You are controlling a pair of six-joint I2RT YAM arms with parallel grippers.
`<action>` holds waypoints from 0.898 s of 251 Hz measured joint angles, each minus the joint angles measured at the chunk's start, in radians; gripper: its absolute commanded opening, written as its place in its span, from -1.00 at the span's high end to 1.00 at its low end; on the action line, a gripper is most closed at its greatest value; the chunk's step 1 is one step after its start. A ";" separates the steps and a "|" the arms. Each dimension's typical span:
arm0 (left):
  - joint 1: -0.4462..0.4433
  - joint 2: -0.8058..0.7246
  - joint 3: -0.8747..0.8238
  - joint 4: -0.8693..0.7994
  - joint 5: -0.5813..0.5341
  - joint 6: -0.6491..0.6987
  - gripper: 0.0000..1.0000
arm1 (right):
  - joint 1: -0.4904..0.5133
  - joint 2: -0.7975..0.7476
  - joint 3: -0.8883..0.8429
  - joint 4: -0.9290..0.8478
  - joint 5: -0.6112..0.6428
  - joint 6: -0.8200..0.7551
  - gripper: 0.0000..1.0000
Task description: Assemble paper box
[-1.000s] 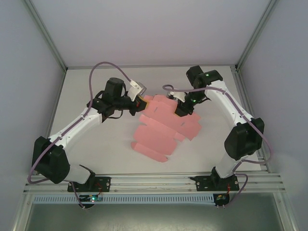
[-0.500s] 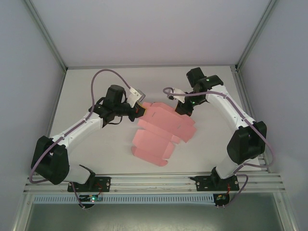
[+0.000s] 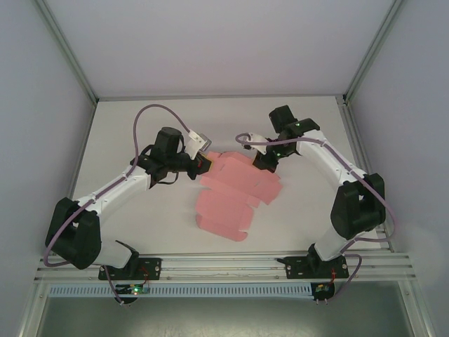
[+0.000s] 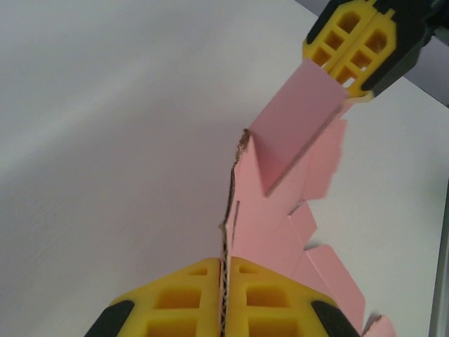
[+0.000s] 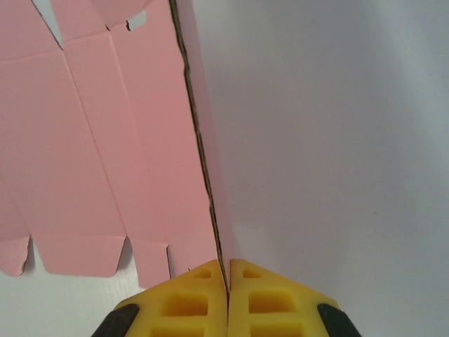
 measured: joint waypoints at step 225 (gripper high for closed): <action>0.058 0.196 0.131 0.097 -0.119 -0.247 -1.00 | 0.168 -0.200 -0.343 0.485 0.455 0.074 1.00</action>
